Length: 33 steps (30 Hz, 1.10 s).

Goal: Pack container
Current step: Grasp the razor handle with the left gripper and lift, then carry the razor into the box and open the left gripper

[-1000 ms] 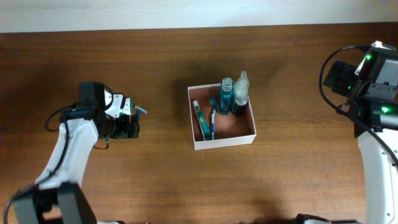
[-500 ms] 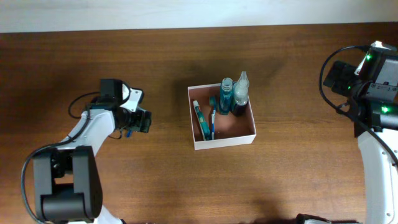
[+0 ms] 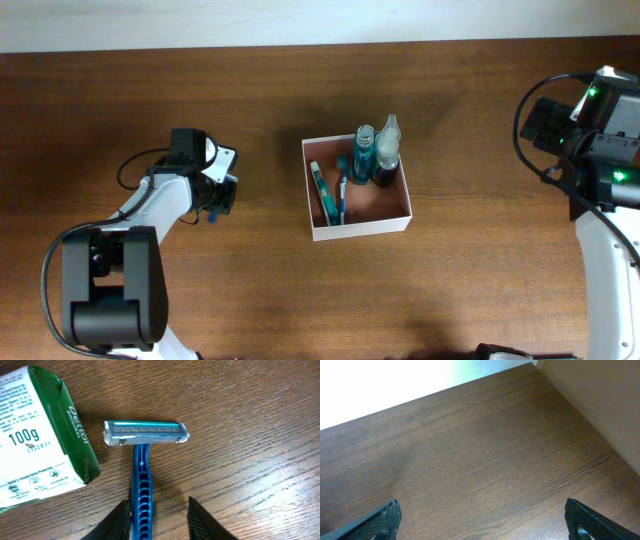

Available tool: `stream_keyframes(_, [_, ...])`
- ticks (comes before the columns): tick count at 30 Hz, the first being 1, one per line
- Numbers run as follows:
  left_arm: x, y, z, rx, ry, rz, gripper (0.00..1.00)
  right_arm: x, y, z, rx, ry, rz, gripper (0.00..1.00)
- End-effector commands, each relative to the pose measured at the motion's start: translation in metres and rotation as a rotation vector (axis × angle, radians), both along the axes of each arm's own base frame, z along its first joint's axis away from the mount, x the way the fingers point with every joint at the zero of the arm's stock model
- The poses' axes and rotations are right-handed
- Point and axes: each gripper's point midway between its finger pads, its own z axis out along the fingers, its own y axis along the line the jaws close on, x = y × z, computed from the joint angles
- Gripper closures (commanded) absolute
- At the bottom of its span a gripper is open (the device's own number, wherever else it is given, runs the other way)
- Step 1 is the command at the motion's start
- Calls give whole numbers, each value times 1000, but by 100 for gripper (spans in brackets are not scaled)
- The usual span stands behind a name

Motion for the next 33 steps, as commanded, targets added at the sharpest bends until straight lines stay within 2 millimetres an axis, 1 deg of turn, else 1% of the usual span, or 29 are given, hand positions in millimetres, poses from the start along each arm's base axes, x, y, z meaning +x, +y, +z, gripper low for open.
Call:
stream_keyframes(1, [-3, 1, -6, 8, 20, -2, 78, -1, -2, 11, -5, -28, -7, 1])
stream_keyframes(3, [-3, 1, -6, 8, 22, -2, 86, -1, -2, 11, -5, -28, -7, 1])
stream_keyframes(5, [-3, 1, -6, 8, 22, -2, 88, -1, -2, 11, -5, -28, -7, 1])
stream_keyframes(6, [-3, 1, -6, 8, 22, -2, 96, -1, -2, 11, -5, -28, -7, 1])
stream_keyframes(7, [-3, 1, -6, 8, 22, -2, 99, -1, -2, 11, -5, -28, -7, 1])
stream_keyframes(10, [-3, 1, -5, 7, 19, -2, 99, -1, -2, 11, -5, -28, -7, 1])
stream_keyframes(12, [2, 0, -1, 2, 8, 12, 99, -1, -2, 11, -5, -28, -7, 1])
stream_keyframes(15, [13, -8, 19, -51, -25, 54, 100, -1, -2, 11, -5, -28, -7, 1])
stream_keyframes(16, [17, -17, 30, -93, -41, 44, 99, -1, -2, 11, -5, -28, -7, 1])
stream_keyframes(18, [25, -38, 59, -192, -80, 27, 99, -1, -2, 11, -5, -28, -7, 1])
stream_keyframes(19, [28, -53, 80, -252, -111, 3, 100, -1, -2, 11, -5, -28, -7, 1])
stream_keyframes(20, [29, -63, 94, -290, -133, -6, 99, -1, -2, 11, -5, -28, -7, 1])
stream_keyframes(21, [29, -69, 103, -314, -147, -11, 99, -1, -2, 11, -5, -28, -7, 1])
stream_keyframes(23, [27, -90, 131, -389, -184, -18, 99, -1, -2, 11, -5, -28, -7, 1])
stream_keyframes(25, [23, -109, 152, -454, -199, 10, 99, -1, -2, 11, -5, -28, -7, 1])
stream_keyframes(26, [19, -126, 166, -491, -217, 13, 100, -1, -2, 11, -5, -28, -7, 1])
stream_keyframes(28, [16, -148, 178, -530, -238, -8, 99, -1, -2, 11, -5, -28, -7, 1])
stream_keyframes(29, [15, -157, 181, -544, -239, -14, 99, -1, -2, 11, -5, -28, -7, 1])
stream_keyframes(33, [2, -208, 186, -612, -221, -57, 99, -1, -2, 11, -4, -27, -7, 1])
